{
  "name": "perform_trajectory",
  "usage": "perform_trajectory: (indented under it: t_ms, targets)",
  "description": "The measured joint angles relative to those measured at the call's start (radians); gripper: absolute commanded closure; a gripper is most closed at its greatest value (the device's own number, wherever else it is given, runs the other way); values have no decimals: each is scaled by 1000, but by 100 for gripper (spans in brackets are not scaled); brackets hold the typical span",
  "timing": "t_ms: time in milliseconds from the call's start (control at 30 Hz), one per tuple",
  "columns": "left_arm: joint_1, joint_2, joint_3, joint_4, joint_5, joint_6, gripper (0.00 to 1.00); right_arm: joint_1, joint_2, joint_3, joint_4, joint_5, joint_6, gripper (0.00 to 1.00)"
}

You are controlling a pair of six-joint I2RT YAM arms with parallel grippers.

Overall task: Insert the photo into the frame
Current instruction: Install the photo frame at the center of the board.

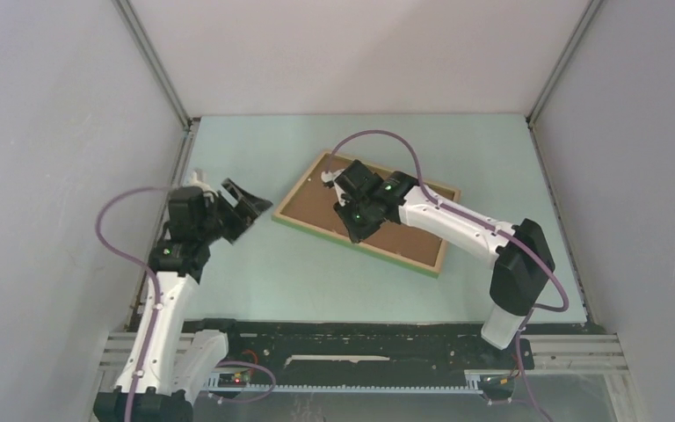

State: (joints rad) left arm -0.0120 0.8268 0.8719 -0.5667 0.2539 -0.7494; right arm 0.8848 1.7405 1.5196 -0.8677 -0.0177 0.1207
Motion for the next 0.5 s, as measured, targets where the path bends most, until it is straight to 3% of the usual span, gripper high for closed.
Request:
perform_trajectory:
  t_ms: [67,167,300,400,500]
  targets:
    - [-14,-29,-120,29,72,-105,1,-18,-7,5,3,-28,18,100]
    - [-102,-100,-325,138,121,-308,0,-29,-7,6,8,-66,45,100]
    - [-246,-110,-507,414,154,-539,0,-37,-7,6,23,-93,55,100]
    - [-265,-85,-511,434,116,-572,0,-31,-7,-3,31,-88,52,59]
    - [-266,-132,-511,404,34,-577,0,-12,-7,-39,34,-44,43,48]
